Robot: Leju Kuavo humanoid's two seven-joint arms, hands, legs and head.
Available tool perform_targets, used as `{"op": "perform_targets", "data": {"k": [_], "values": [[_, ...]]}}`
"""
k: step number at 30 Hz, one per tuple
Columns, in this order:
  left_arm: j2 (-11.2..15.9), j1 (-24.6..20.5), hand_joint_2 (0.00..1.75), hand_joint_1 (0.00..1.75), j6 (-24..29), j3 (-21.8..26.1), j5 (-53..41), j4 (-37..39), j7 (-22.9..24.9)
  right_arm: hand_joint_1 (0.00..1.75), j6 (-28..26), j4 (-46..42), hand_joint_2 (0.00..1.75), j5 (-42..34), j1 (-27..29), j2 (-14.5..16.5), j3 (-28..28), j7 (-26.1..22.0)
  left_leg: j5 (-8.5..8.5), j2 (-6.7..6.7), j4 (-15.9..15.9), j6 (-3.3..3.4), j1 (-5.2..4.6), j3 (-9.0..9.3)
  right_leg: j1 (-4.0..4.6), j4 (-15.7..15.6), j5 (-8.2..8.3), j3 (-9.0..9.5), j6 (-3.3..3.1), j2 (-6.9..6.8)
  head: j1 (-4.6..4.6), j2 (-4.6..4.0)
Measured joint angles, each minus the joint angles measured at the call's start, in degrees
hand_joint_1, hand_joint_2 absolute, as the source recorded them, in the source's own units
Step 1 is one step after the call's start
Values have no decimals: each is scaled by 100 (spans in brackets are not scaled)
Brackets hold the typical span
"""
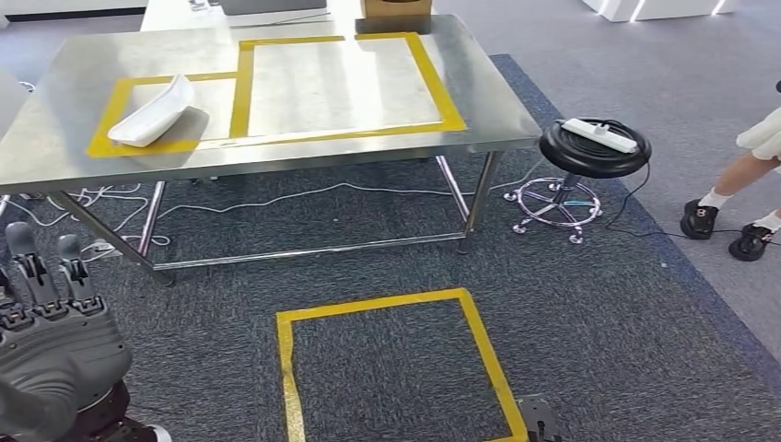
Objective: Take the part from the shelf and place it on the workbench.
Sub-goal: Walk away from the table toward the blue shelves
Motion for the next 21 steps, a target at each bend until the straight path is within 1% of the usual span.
{"op": "perform_targets", "data": {"k": [1, 2, 3, 4, 6, 7, 8, 9, 10, 11, 12, 13, 14, 16, 17, 18, 19, 20, 21], "values": [[-2, 1, 0, 0, 5, 3, 20, 23, 14, 0, -7, 0, 0, -20, 1, 1, -25, 8, 4, 1, -7, -33, 7, -13, -1, 1, 14, -20, -46, -1, -5, 0], [-2, 1, 0, 0, 4, 5, 33, 45, 19, 0, -12, -1, 0, -31, 1, 2, -45, 13, -31, 1, 20, -62, 14, -34, -2, -6, 30, -34, -92, -2, -9, 0], [-2, 0, 0, 0, 3, 8, 45, 63, 18, 0, -20, -1, 0, -46, -2, 3, -61, 8, -128, 2, 138, -89, 19, -95, -7, -17, 49, -47, -136, -5, -17, 0], [-1, 3, 0, 0, 2, 13, 56, 83, 27, 0, -32, -2, 0, -68, -9, 5, -77, -8, -291, 3, 385, -111, 21, -214, -12, -29, 69, -64, -172, -7, -27, 0], [1, 27, 0, 0, 4, 34, 92, 158, 69, 0, -58, -2, 0, -125, -21, 8, -120, -60, -683, 3, 1165, -135, 21, -582, 1, -29, 95, -113, -211, -15, -40, 0], [1, 52, 0, 0, 18, 65, 114, 242, 111, 0, -67, -2, 0, -145, -21, 10, -147, -87, -799, 3, 1504, -135, 21, -743, 10, -29, 108, -135, -219, -19, -39, 0], [1, 79, 0, 0, 49, 110, 128, 361, 153, 0, -74, -2, 0, -153, -19, 10, -171, -108, -806, 3, 1666, -129, 20, -818, 18, -29, 121, -152, -224, -22, -39, 0], [0, 105, 0, 0, 96, 174, 129, 528, 190, 0, -81, -2, 0, -151, -17, 13, -191, -126, -700, 3, 1600, -114, 19, -780, 25, -29, 135, -163, -222, -22, -39, 0], [-4, 132, 0, 0, 144, 255, 123, 728, 205, 0, -91, -2, 0, -140, -16, 16, -205, -150, -510, 3, 1311, -91, 18, -627, 30, -29, 148, -171, -215, -20, -39, 0], [-12, 157, 0, 0, 177, 341, 114, 931, 193, 0, -100, -2, 0, -126, -16, 21, -215, -175, -309, 5, 904, -63, 16, -406, 32, -28, 161, -176, -204, -14, -40, 0], [-23, 177, 0, 0, 189, 426, 106, 1125, 163, 0, -106, -2, 0, -109, -15, 27, -221, -202, -169, 6, 493, -38, 10, -193, 47, -15, 171, -187, -187, -9, -41, 0], [-38, 195, 0, 0, 178, 503, 108, 1292, 119, 0, -113, -2, 0, -92, -13, 30, -225, -234, -89, 7, 201, -15, 4, -49, 56, -7, 185, -202, -165, -5, -39, 0], [-57, 214, 0, 0, 155, 575, 122, 1436, 73, 0, -121, -2, 0, -61, -7, 32, -227, -275, -67, 3, 50, 6, -7, 15, 61, -3, 201, -217, -138, -5, -38, 0], [-99, 270, 0, 0, 130, 715, 150, 1683, 20, 0, -148, -2, 0, 45, 11, 33, -226, -380, -47, -5, 9, 57, -22, -5, 50, -18, 239, -236, -77, -11, -36, 0], [-121, 299, 0, 0, 166, 792, 138, 1807, 33, 0, -163, -2, 0, 119, 23, 33, -222, -436, -24, -6, 1, 89, -20, -14, 42, -4, 225, -252, -46, -12, -35, 0], [-142, 319, 0, 0, 234, 873, 95, 1939, 63, 0, -177, -2, 0, 185, 33, 34, -218, -484, 0, -3, -8, 120, -10, -20, 36, 80, 153, -293, -15, -13, -21, 0], [-161, 328, 0, 0, 319, 959, 27, 2095, 110, 0, -188, -2, 0, 249, 43, 34, -213, -528, 22, 2, -17, 148, 3, -30, 31, 288, 6, -384, 16, -12, -5, 0], [-173, 328, 0, 0, 395, 1047, -49, 2279, 164, 0, -193, -2, 0, 308, 55, 33, -209, -571, 36, 6, -18, 165, 7, -46, 26, 626, -199, -524, 44, -13, 14, 0], [-182, 323, 0, 0, 451, 1146, -136, 2523, 202, 0, -194, -2, 0, 367, 67, 33, -201, -623, 50, 8, -17, 175, 8, -65, 23, 1046, -418, -691, 68, -14, 28, 0]]}}
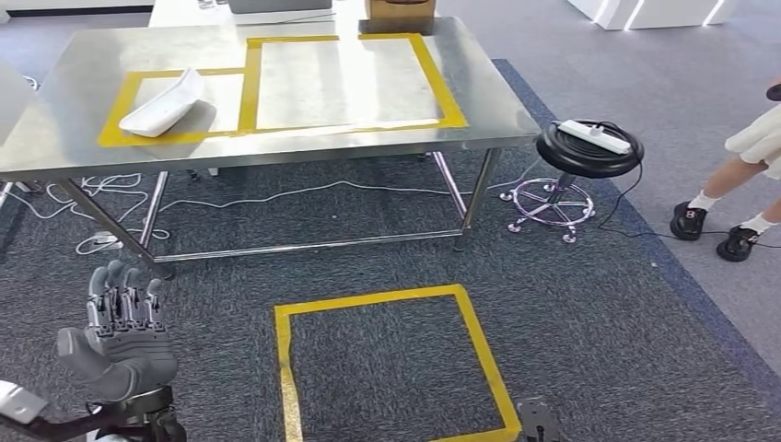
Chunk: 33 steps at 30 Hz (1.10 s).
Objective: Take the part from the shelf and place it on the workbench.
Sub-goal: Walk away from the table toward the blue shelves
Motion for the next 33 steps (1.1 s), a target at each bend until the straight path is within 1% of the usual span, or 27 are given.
{"op": "perform_targets", "data": {"k": [1, 2, 3, 4, 5, 6, 7, 8, 11, 12, 13, 14, 16, 17, 18, 19, 21, 22, 23, 25, 26, 27, 28, 29, 31, 32, 33], "values": [[-2, -10, 0, 0, 50, 101, -95, 283, 23, 0, 8, 1, 0, 55, 15, -1, 11, -53, 12, 2, 1, 4, -1, -19, -3, 377, -165, -147, 16, 0, 3, 0], [-3, -28, 0, 0, 99, 210, -203, 615, 14, 0, 26, 1, 0, 101, 30, -1, 24, -106, 24, 3, 2, 2, -2, -34, -4, 595, -232, -216, 22, 0, 4, 0], [-3, -48, 0, 0, 143, 323, -308, 961, -27, 0, 48, 2, 0, 134, 43, -1, 35, -150, 33, 2, 3, -4, -2, -44, -5, 580, -191, -175, 22, 0, 4, 0], [-4, -71, 0, 0, 175, 427, -394, 1270, -80, 0, 68, 2, 0, 152, 49, -1, 42, -175, 39, 2, 5, -12, -1, -47, -8, 305, -49, -3, 15, -1, 4, 0], [-6, -98, 0, 0, 191, 520, -454, 1547, -129, 0, 84, 2, 0, 164, 52, -1, 45, -192, 44, 1, 8, -23, 1, -48, -12, -127, 130, 250, 7, 0, 4, 0], [-9, -129, 0, 0, 196, 594, -484, 1761, -159, 0, 92, 2, 0, 172, 48, -1, 48, -201, 48, -2, 13, -41, -8, -53, -9, -551, 259, 495, -6, 3, 4, 0], [-14, -167, 0, 0, 215, 655, -507, 1944, -156, 0, 109, 2, 0, 175, 44, 0, 51, -209, 55, -5, 19, -66, -18, -62, -5, -877, 349, 673, -34, 8, 1, 0], [-21, -210, 0, 0, 257, 710, -524, 2109, -110, 0, 146, 3, 0, 171, 42, 0, 55, -212, 65, -8, 23, -95, -26, -74, 3, -1043, 377, 758, -64, 14, -2, 0], [-36, -410, 0, 0, 644, 926, -647, 2826, 117, 0, 361, 6, 0, 47, 44, -3, 45, -173, 85, -12, 18, -194, -18, -95, 19, -1083, 405, 738, -194, 20, -5, 0], [-36, -511, 0, 0, 830, 1026, -707, 3189, 148, 0, 450, 5, 0, -34, 40, -3, 26, -158, 23, -12, 82, -227, -13, -129, 12, -1096, 425, 730, -238, 18, -14, 0], [-30, -617, 0, 0, 992, 1125, -756, 3569, 152, 0, 535, 5, 0, -116, 35, -3, 0, -153, -104, -11, 253, -258, -10, -209, 2, -1112, 446, 719, -276, 16, -27, 0], [-21, -703, 0, 0, 1110, 1223, -795, 3940, 148, 0, 608, 5, 0, -181, 31, -2, -33, -155, -289, -10, 547, -281, -6, -345, -6, -1119, 461, 705, -303, 14, -43, 0], [4, -803, 0, 0, 1223, 1379, -836, 4562, 137, 0, 703, 5, 0, -258, 35, -1, -100, -160, -668, -9, 1329, -311, -3, -711, -2, -1118, 476, 666, -327, 14, -62, 0], [14, -825, 0, 0, 1256, 1436, -848, 4811, 135, 0, 734, 5, 0, -270, 43, -1, -129, -167, -747, -9, 1598, -317, -3, -835, 1, -1117, 483, 652, -328, 14, -62, 0], [21, -849, 0, 0, 1288, 1487, -853, 5032, 152, 0, 771, 4, 0, -271, 50, -1, -149, -178, -711, -9, 1664, -316, -3, -862, 3, -1115, 489, 642, -325, 13, -62, 0], [26, -875, 0, 0, 1316, 1537, -846, 5231, 208, 0, 815, 4, 0, -267, 56, -1, -162, -192, -569, -9, 1501, -310, -2, -771, 3, -1114, 494, 640, -318, 13, -61, 0], [37, -923, 0, 0, 1370, 1654, -777, 5584, 453, 0, 899, 4, 0, -265, 59, 1, -183, -218, -188, -5, 751, -295, 1, -369, 6, -1104, 498, 643, -293, 16, -64, 0], [40, -939, 0, 0, 1429, 1730, -718, 5756, 676, 0, 925, 3, 0, -286, 58, 1, -205, -226, -76, -7, 401, -278, 2, -189, 16, -1085, 494, 632, -271, 22, -69, 0], [42, -938, 0, 0, 1503, 1807, -659, 5912, 902, 0, 938, 2, 0, -311, 58, 1, -234, -232, -29, -10, 173, -257, 2, -79, 28, -1069, 493, 617, -245, 27, -65, 0], [45, -891, 0, 0, 1650, 1955, -581, 6176, 1267, 0, 959, 0, 0, -369, 69, 1, -299, -239, -44, -19, 56, -188, -10, -46, 39, -1051, 497, 588, -187, 35, -59, 0], [46, -860, 44, 0, 1716, 2008, -572, 6270, 1388, 0, 979, 0, 0, -398, 76, 1, -329, -237, -36, -18, 60, -150, -8, -56, 32, -1051, 495, 578, -159, 32, -53, 0], [48, -840, 87, 0, 1788, 2051, -580, 6348, 1529, 0, 1003, 0, 0, -429, 80, 1, -363, -229, -27, -19, 59, -112, -4, -59, 25, -1001, 447, 555, -127, 28, -48, 0], [44, -834, 131, 0, 1866, 2081, -604, 6413, 1701, 0, 1026, 0, 0, -452, 77, 2, -399, -204, -15, -19, 54, -77, 4, -61, 20, -848, 337, 488, -96, 23, -33, 0], [33, -834, 175, 0, 1941, 2101, -648, 6472, 1899, 0, 1053, 0, 0, -460, 70, 2, -430, -157, -6, -19, 50, -51, 12, -63, 16, -572, 167, 366, -68, 19, -18, 0], [5, -829, 175, 0, 2033, 2119, -784, 6568, 2259, 0, 1112, 0, 0, -417, 64, 6, -472, -41, -3, -16, 53, -27, 10, -70, 13, 233, -232, 20, -29, 16, 4, 0], [-10, -826, 175, 0, 2055, 2120, -865, 6610, 2404, 0, 1152, 0, 0, -378, 70, 8, -481, 9, -3, -14, 54, -25, 9, -72, 12, 542, -339, -111, -21, 16, 4, 0], [-22, -825, 175, 0, 2066, 2119, -937, 6646, 2511, 0, 1187, 0, 0, -341, 78, 10, -488, 39, -3, -14, 56, -25, 9, -71, 11, 658, -341, -152, -19, 15, 5, 0]]}}
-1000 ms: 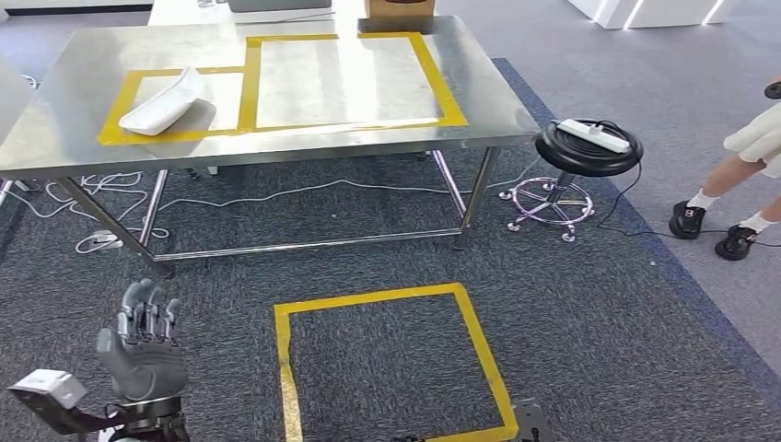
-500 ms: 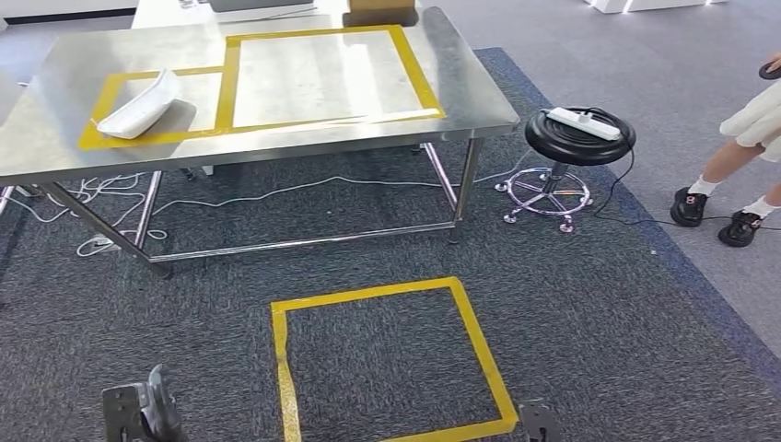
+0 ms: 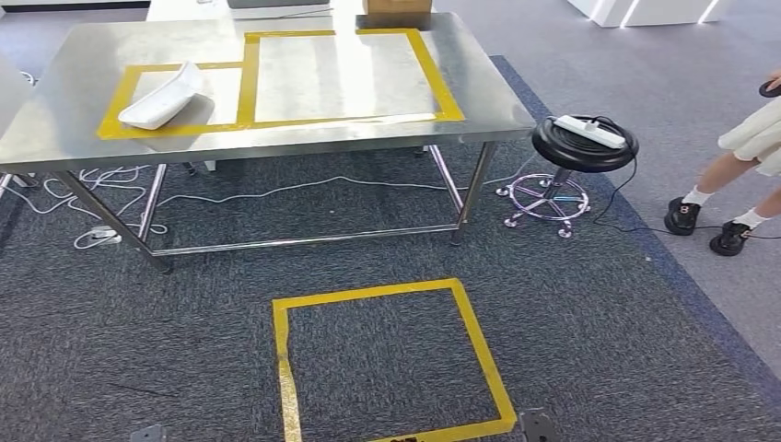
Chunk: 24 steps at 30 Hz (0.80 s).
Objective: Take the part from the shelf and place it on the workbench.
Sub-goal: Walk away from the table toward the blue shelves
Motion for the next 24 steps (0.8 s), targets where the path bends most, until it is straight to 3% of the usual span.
{"op": "perform_targets", "data": {"k": [1, 3, 5, 8, 10, 11, 13, 14, 15, 16, 17, 19, 20, 21, 24], "values": [[-13, 1, 175, 0, 6, -1, -54, 29, 70, 0, 36, 0, 0, 35, 4, 2, -5, 18, 0, -3, 1, -1, 0, 5, -1, -144, 116, 83, -6, -1, 0, 0], [-39, -2, 175, 0, 33, -4, -120, 69, 150, 0, 92, 0, 0, 77, -1, 2, -8, 33, -5, -10, 2, -15, -1, 21, -5, -942, 489, 501, -28, 0, 1, 0], [-60, -7, 175, 0, 88, -9, -175, 91, 197, 0, 121, 0, 0, 102, -12, 5, -9, 38, -10, -16, 14, -57, -21, 19, 2, -1579, 682, 837, -63, 9, -4, 0], [-69, -12, 175, 0, 172, -83, -403, 126, 339, 0, 81, -2, 0, 199, 3, 10, -10, 43, 9, -17, 9, -149, -23, 0, 23, -1698, 705, 877, -151, 17, -11, 0], [-69, -14, 175, 0, 200, -193, -607, 150, 504, 0, 36, -3, 0, 269, 6, 10, -9, 46, -99, -15, 124, -216, -13, -55, 8, -1720, 734, 869, -226, 12, -23, 0], [-68, -17, 175, 0, 195, -255, -682, 160, 574, 0, 23, -4, 0, 292, 1, 10, -8, 47, -255, -13, 354, -246, -11, -160, -4, -1733, 748, 864, -259, 8, -35, 0], [-69, -18, 175, 0, 137, -362, -756, 176, 651, 0, -2, -4, 0, 335, -2, 10, -5, 47, -665, -12, 1130, -285, -6, -519, -7, -1735, 756, 843, -292, -2, -56, 0], [-69, -13, 175, 0, 91, -397, -764, 182, 661, 0, -15, -4, 0, 352, 1, 10, -4, 46, -805, -12, 1494, -295, -4, -689, -6, -1735, 758, 834, -296, -8, -57, 0], [-69, -5, 175, 0, 35, -421, -767, 188, 653, 0, -27, -4, 0, 372, 4, 10, -4, 39, -832, -12, 1686, -299, -2, -777, -6, -1734, 760, 830, -296, -11, -57, 0], [-69, 1, 175, 0, -32, -441, -771, 192, 627, 0, -34, -4, 0, 387, 4, 10, -4, 27, -739, -12, 1649, -299, 0, -754, -9, -1734, 762, 830, -292, -11, -57, 0], [-68, 3, 175, 0, -127, -459, -774, 194, 573, 0, -33, -4, 0, 395, 3, 10, -4, 6, -556, -10, 1392, -296, 4, -618, -14, -1733, 764, 836, -285, -10, -57, 0], [-68, 1, 175, 0, -424, -491, -750, 197, 387, 0, -22, -4, 0, 399, -1, 10, -4, -56, -187, -2, 585, -301, 20, -200, -6, -1709, 758, 838, -244, -3, -69, 0], [-68, -1, 175, 0, -602, -499, -720, 197, 276, 0, -17, -4, 0, 399, -4, 9, -4, -88, -97, -7, 283, -284, 27, -53, 7, -1691, 753, 827, -217, 1, -74, 0], [-68, 4, 175, 0, -780, -502, -681, 198, 167, 0, -15, -4, 0, 398, -5, 9, -4, -120, -75, -12, 116, -260, 28, 19, 21, -1675, 751, 811, -189, 5, -69, 0], [-60, 47, 175, 0, -1093, -503, -607, 199, -27, 0, -14, -4, 0, 398, 3, 8, -6, -176, -85, -23, 73, -134, 17, 6, 10, -1652, 739, 777, -114, 9, -38, 0]]}}
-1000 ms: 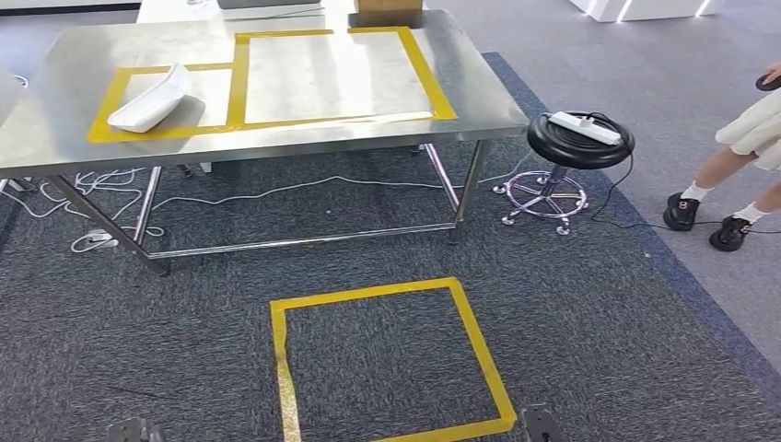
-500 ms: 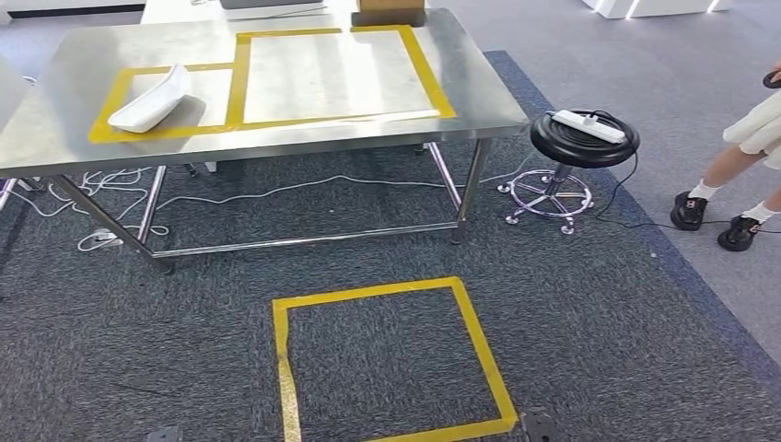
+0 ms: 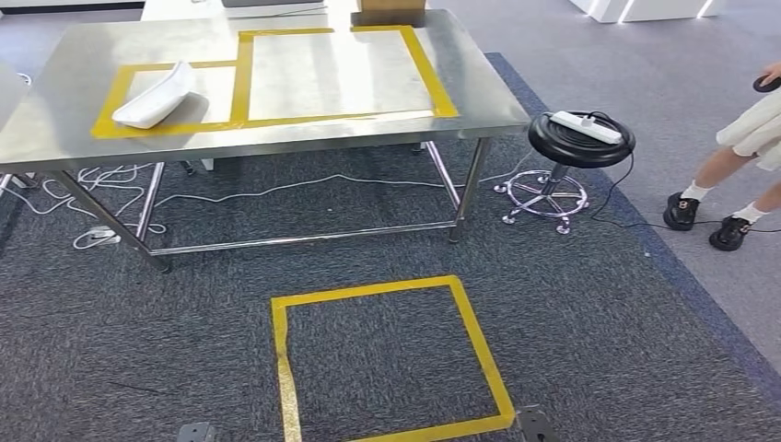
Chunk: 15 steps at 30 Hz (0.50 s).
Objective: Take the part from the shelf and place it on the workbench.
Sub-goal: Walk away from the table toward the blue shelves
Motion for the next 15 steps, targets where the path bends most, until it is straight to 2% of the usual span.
{"op": "perform_targets", "data": {"k": [2, 5, 6, 7, 8, 9, 11, 12, 15], "values": [[7, 14, 175, 0, -49, 1, 21, 0, -35, 0, -1, 0, 0, 0, 1, 0, -1, -11, 21, 7, -8, 74, 9, -2, -15, 286, -200, -126, 56, -7, 21, 0], [22, 20, 175, 0, -200, 5, 90, 14, -19, 0, -1, 1, 0, 13, 0, 0, 0, -23, 25, 13, -5, 115, 2, -7, -23, 1415, -741, -626, 105, -13, 56, 0], [29, 22, 175, 0, -359, 22, 184, 25, 51, 0, 0, 1, 0, 35, 3, 0, 2, -21, 23, 12, -3, 117, 0, -5, -24, 1655, -797, -734, 109, -13, 57, 0], [34, 24, 175, 0, -548, 49, 299, 37, 146, 0, 0, 2, 0, 66, 3, -1, 6, -14, 21, 9, -2, 116, 0, 0, -25, 1667, -738, -739, 107, -13, 59, 0], [39, 28, 175, 0, -746, 83, 415, 48, 252, 0, 0, 2, 0, 102, 1, -2, 13, -3, 18, 5, -1, 112, 2, 10, -29, 1441, -578, -631, 101, -14, 59, 0], [40, 34, 175, 0, -892, 118, 497, 55, 335, 0, 0, 2, 0, 133, -4, -5, 23, 9, 11, 2, 0, 103, 5, 23, -35, 1039, -362, -433, 95, -14, 62, 0], [46, 42, 175, 0, -1038, 170, 567, 68, 416, 0, 0, 6, 0, 173, -22, -9, 49, 29, -4, -5, 12, 59, -13, 30, -41, 292, -97, -62, 79, -2, 63, 1], [51, 42, 175, 0, -1063, 192, 581, 74, 432, 0, 0, 8, 0, 184, -29, -10, 58, 36, -2, -7, 13, 28, -24, 24, -40, 102, -54, 27, 66, 7, 58, 1], [67, 45, 175, 0, -1083, 238, 577, 90, 445, 0, -5, 11, 0, 206, -27, -14, 66, 53, 25, -11, -18, -69, -16, 9, -27, 32, -35, 23, -30, 17, 41, 1]]}}
